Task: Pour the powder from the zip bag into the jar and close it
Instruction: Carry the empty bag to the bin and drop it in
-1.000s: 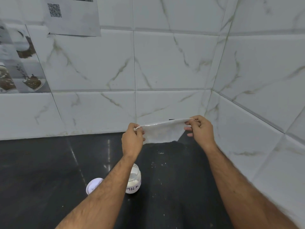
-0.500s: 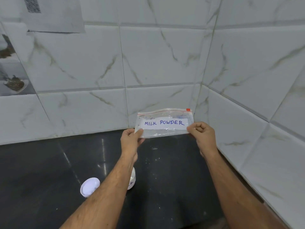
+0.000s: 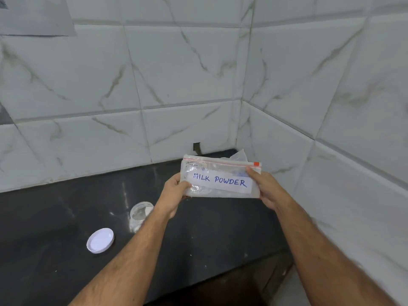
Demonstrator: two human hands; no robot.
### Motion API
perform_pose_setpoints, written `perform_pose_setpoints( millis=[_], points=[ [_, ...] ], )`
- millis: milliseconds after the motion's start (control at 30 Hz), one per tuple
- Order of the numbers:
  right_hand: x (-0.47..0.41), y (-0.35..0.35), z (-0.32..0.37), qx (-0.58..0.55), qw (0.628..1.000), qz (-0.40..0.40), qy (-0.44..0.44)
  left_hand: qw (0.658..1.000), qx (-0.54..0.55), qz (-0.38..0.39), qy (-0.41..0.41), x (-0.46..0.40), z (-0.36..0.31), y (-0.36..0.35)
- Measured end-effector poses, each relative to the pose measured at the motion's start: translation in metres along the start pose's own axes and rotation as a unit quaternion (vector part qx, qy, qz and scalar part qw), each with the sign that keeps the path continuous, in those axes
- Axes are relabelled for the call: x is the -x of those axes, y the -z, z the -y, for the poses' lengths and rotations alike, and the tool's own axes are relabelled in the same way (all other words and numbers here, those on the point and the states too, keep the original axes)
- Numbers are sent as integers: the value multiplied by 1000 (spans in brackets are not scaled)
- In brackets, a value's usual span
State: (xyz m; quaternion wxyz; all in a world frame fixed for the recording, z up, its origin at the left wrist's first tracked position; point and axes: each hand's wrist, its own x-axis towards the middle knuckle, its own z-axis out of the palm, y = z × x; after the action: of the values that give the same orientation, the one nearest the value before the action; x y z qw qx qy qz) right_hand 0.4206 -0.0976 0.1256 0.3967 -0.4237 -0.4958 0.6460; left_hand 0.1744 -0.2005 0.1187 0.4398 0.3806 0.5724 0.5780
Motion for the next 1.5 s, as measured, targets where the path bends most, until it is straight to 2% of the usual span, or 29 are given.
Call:
perform_pose_setpoints(
  millis=[133,500,667,933,1300,1500],
  points=[
    [24,30,-14,17,1000,-16,-13,999,-16,20,23,15,17,-23],
    [135,101,-66,-15,988,-150,-20,993,-72,84,47,70,59,-101],
    [191,111,-85,-40,968,-245,-23,982,-102,141,70,84,77,-126],
    [285,127,-143,9,928,-363,-84,955,-128,237,128,132,127,-151],
    [389,174,-227,-14,885,-402,-233,896,-213,313,231,200,206,-198],
    [407,213,-285,-15,872,-401,-279,881,-212,302,296,226,266,-219]
  ],
)
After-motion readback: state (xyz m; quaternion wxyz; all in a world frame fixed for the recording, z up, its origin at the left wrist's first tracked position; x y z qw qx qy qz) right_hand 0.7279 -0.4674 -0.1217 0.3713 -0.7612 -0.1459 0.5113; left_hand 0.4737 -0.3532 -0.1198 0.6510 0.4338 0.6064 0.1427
